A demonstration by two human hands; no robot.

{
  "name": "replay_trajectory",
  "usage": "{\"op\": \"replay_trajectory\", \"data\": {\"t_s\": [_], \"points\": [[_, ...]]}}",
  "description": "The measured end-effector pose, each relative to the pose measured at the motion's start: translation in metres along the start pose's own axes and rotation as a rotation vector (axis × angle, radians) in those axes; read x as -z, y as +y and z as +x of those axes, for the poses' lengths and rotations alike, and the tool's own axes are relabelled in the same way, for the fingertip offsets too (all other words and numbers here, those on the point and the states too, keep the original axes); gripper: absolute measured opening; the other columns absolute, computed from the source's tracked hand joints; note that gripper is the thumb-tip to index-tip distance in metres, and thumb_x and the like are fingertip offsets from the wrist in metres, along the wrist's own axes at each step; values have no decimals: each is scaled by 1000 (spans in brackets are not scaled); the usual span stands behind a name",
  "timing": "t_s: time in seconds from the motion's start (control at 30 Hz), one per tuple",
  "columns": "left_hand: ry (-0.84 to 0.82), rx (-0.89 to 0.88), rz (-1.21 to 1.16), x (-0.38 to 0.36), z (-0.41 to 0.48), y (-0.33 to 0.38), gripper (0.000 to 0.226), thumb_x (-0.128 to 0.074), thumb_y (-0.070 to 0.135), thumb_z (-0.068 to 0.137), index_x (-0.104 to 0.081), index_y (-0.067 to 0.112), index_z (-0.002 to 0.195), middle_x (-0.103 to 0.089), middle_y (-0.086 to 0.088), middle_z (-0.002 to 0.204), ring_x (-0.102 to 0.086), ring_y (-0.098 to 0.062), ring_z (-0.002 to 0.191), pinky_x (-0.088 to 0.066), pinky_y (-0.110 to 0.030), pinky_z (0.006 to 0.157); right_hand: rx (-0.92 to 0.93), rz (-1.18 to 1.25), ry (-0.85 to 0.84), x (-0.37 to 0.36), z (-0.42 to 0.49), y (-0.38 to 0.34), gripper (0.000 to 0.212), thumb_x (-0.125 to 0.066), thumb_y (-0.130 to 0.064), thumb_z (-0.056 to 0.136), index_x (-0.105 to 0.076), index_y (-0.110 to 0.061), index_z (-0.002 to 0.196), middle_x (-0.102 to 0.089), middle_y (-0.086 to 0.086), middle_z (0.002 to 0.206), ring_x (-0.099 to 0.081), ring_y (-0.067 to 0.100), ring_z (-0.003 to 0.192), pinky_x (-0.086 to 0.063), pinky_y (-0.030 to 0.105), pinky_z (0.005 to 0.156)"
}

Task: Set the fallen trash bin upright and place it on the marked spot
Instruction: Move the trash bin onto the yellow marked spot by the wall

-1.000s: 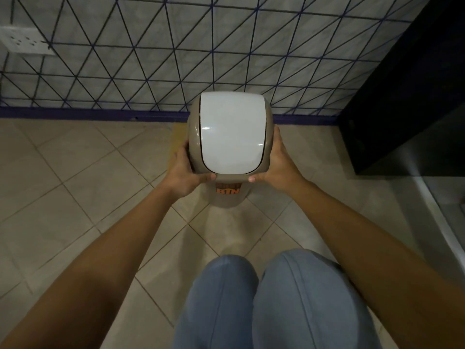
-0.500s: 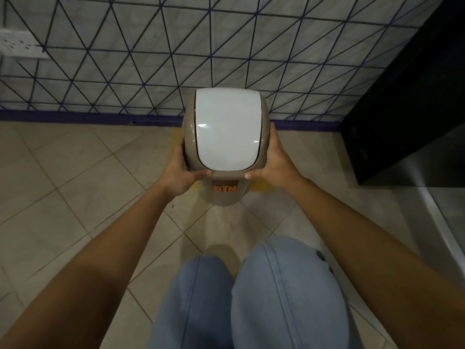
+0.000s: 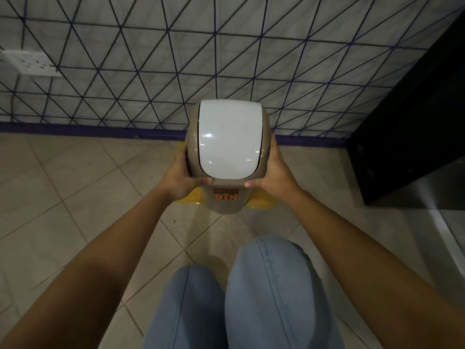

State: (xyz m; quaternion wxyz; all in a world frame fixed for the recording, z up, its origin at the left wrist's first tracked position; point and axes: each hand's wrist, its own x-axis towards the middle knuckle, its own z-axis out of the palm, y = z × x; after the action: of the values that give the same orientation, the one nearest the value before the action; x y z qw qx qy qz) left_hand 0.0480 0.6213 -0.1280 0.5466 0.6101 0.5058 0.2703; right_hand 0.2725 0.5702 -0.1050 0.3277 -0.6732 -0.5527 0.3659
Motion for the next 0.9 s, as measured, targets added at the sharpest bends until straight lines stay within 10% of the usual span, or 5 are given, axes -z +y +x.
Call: {"op": "replay_trajectory", "data": {"t_s": [0.37, 0.9], "points": [[141, -33, 139, -10, 23, 16, 109, -78, 4, 71, -4, 16, 151, -32, -3, 152, -31, -14, 136, -35, -25, 102, -35, -124, 69, 10, 27, -4, 129, -88, -14, 56, -1, -18, 151, -21, 3, 157, -20, 22, 143, -25, 45, 116], [212, -144, 372, -15, 59, 34, 115, -79, 7, 71, 2, 15, 151, -19, -8, 158, -19, -25, 145, -28, -49, 115, -42, -228, 104, 19, 71, -4, 128, -88, -16, 58, 1, -19, 151, -20, 7, 157, -20, 27, 144, -26, 47, 115]]}}
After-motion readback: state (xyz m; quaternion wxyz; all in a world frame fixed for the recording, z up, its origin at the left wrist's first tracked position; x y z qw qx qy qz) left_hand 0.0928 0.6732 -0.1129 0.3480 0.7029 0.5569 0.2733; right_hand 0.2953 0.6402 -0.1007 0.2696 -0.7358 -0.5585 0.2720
